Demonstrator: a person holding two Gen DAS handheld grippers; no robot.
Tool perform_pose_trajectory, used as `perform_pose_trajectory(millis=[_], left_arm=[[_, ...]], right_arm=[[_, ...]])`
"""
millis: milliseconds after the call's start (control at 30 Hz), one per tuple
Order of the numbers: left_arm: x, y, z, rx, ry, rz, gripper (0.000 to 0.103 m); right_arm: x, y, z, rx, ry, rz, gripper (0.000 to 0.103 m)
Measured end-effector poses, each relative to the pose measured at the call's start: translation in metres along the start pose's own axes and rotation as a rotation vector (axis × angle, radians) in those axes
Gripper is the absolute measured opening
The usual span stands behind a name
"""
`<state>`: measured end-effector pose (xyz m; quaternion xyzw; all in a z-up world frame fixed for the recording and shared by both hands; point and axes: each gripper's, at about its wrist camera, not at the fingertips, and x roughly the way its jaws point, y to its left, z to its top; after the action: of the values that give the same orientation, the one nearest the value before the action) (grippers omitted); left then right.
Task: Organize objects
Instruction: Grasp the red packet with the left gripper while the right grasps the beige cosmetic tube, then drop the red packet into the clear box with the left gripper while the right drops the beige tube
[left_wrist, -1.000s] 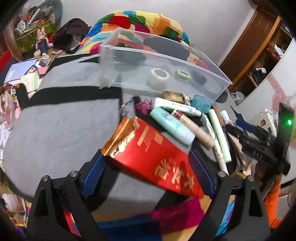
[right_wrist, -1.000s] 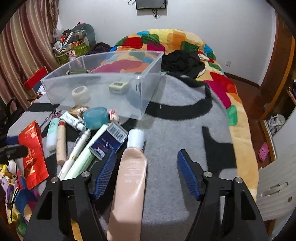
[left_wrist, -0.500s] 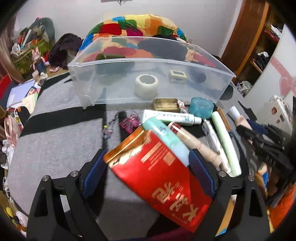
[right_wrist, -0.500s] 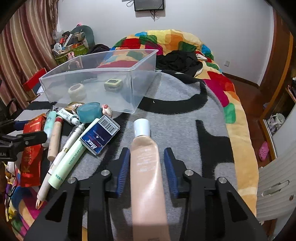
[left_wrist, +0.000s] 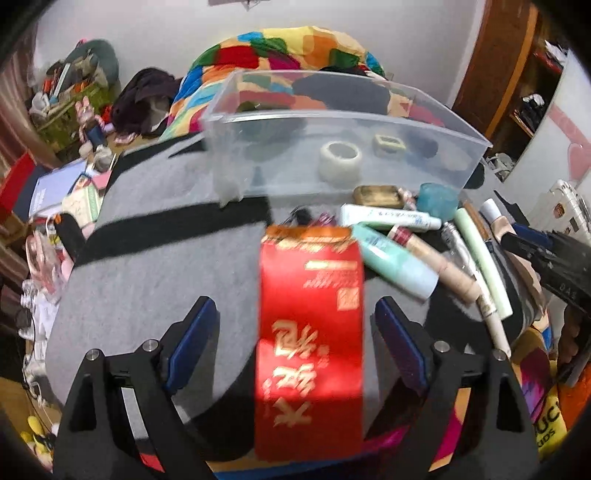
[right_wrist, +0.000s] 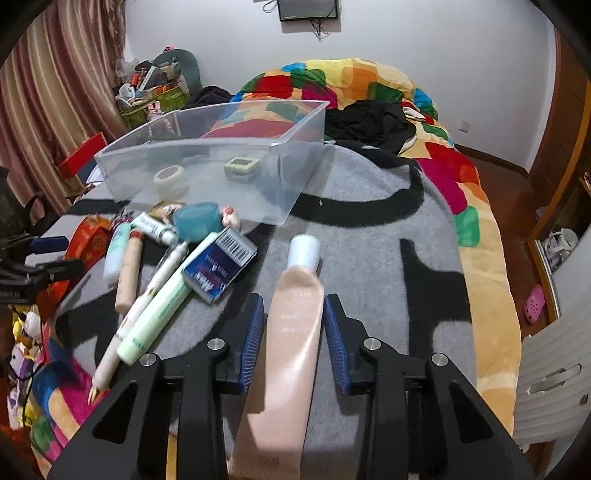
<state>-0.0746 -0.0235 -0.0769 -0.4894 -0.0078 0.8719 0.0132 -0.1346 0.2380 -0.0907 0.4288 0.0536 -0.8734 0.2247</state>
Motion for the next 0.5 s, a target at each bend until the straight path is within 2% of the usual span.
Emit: perform_pose_trajectory(millis=[33,100,133,200,233,333,500], left_arm=[[0.002,-0.003,0.002,0.01,-0.002,0.001,0.089],[0.007,-0.009,0.004,0.024,-0.004,0.012,0.082],[0.01,-0.011,0.004,0.028,-0.001,0.012,0.071],[0.011,-0.011,0.003,0.023,-0.011,0.007,0.065],[0.009,-0.01,0.002,0.016,-0.022,0.008,0.055],[0.005,-0.003,-0.001,-0.014,-0.038,0.012,0.054],[-0.011,0.016,-0.003,-0.08,-0.078,-0.003,0.054]], right_arm=[[0.003,-0.001,0.004,0.003,0.006,-0.008,0.031],[0.008,-0.001,0.009,0.002,0.01,-0.025,0.031],[0.011,-0.001,0.012,0.001,0.012,-0.03,0.031],[0.016,0.0,0.014,0.003,0.021,-0.02,0.031],[0.018,0.001,0.013,0.002,0.022,-0.016,0.027],[0.016,0.005,0.009,-0.017,0.008,-0.029,0.023],[0.003,-0.001,0.01,0.02,-0.02,-0.012,0.021]])
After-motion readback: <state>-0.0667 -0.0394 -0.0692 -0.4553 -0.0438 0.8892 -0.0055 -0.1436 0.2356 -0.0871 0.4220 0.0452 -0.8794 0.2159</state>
